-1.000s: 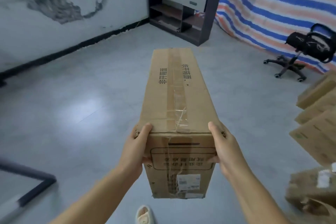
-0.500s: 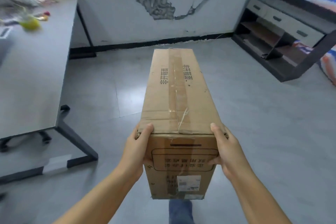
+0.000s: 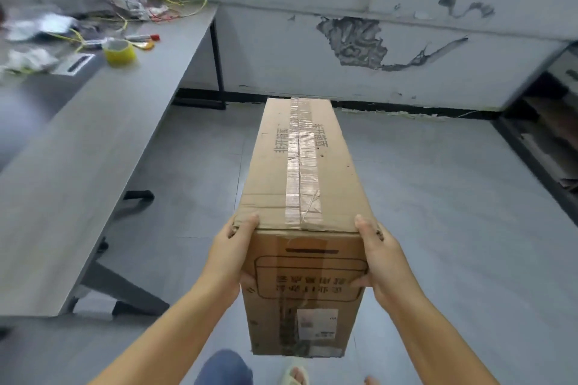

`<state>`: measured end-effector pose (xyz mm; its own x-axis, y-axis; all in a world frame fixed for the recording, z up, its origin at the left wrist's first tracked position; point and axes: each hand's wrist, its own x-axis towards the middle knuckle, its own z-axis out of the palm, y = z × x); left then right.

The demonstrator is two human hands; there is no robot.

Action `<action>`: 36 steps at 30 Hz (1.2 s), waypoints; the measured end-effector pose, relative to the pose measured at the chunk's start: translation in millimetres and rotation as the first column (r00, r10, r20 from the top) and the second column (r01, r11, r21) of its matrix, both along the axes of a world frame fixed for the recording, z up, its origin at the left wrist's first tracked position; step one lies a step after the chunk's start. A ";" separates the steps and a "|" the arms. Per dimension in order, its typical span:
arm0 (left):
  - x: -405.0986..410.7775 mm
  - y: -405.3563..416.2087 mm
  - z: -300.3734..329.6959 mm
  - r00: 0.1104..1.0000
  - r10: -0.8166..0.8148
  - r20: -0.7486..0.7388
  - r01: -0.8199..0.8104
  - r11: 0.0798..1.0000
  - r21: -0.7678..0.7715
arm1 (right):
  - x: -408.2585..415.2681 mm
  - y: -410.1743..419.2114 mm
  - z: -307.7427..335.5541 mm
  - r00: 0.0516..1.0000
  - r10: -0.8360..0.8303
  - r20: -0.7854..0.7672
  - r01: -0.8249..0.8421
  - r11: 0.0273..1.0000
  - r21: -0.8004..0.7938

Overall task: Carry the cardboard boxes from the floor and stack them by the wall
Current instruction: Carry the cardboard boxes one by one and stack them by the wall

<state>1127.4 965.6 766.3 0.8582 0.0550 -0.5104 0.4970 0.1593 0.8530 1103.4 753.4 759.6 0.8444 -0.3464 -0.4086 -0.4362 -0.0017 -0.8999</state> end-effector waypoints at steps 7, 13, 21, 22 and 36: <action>134.7 20.5 -15.2 0.989 0.143 -0.030 -0.143 0.990 -0.004 | 157.1 19.3 -10.1 0.992 0.122 -0.023 -0.123 0.992 -0.013; 282.6 68.2 -16.7 0.987 0.153 -0.056 -0.151 0.988 0.031 | 303.6 70.3 -15.2 0.997 0.075 0.002 -0.075 0.997 0.018; 461.2 112.8 -1.4 0.996 0.082 0.018 -0.083 0.996 0.045 | 472.0 113.1 -1.5 0.998 0.033 0.060 -0.037 0.997 0.073; 481.3 114.5 -1.6 0.997 0.080 0.015 -0.081 0.996 0.046 | 490.9 114.3 -1.5 0.997 0.036 0.061 -0.041 0.997 0.071; 801.3 64.7 -70.7 0.992 0.125 -0.012 -0.124 0.991 0.047 | 815.8 63.7 -64.3 0.998 0.065 -0.007 -0.064 0.994 0.088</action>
